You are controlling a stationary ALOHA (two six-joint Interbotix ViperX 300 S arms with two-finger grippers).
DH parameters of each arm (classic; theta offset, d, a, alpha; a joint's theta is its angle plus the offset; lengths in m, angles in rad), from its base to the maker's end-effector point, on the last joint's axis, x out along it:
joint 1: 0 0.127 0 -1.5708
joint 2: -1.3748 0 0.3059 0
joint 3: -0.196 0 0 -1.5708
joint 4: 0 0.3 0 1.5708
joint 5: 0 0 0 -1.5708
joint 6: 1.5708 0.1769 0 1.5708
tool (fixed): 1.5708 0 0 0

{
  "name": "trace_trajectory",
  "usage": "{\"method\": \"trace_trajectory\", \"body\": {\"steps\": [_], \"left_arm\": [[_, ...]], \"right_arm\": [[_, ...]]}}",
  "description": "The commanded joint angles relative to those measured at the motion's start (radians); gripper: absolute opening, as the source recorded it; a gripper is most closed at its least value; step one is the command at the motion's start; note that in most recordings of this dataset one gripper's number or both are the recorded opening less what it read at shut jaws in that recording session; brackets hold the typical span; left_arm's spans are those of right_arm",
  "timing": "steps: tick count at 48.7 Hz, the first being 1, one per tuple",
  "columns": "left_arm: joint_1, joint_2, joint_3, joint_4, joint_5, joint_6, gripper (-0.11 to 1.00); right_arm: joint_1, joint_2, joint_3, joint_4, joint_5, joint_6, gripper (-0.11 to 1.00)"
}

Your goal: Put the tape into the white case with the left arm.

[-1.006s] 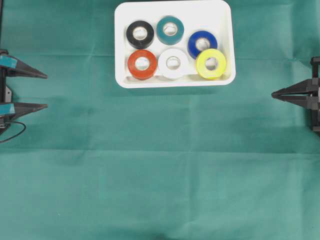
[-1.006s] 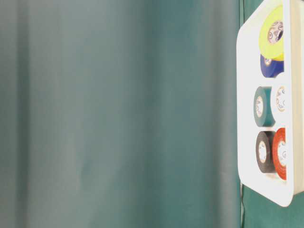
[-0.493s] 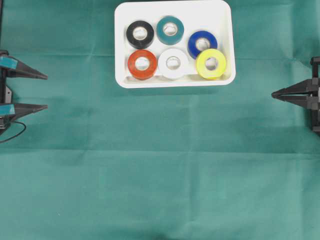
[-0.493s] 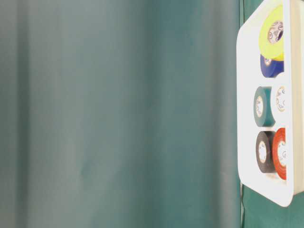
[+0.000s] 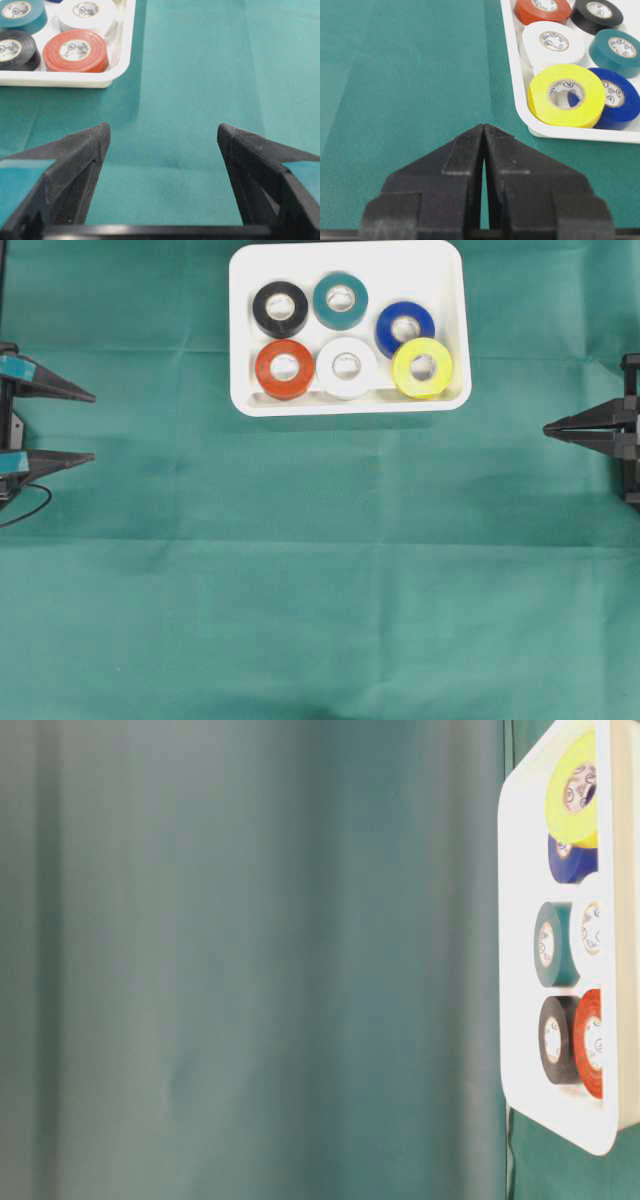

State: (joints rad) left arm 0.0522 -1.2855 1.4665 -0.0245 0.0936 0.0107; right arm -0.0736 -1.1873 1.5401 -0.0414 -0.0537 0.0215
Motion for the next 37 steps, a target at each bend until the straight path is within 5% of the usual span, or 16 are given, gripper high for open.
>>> {"method": "trace_trajectory", "body": {"steps": [1, 37], "left_arm": [[-0.002, 0.008, -0.014, -0.002, -0.009, 0.0, 0.88], [0.008, 0.008, -0.014, 0.0, -0.009, 0.006, 0.88]], "right_arm": [[-0.002, 0.008, -0.011, -0.002, -0.011, 0.0, -0.09], [-0.002, 0.006, -0.012, -0.002, -0.011, 0.0, -0.09]]}}
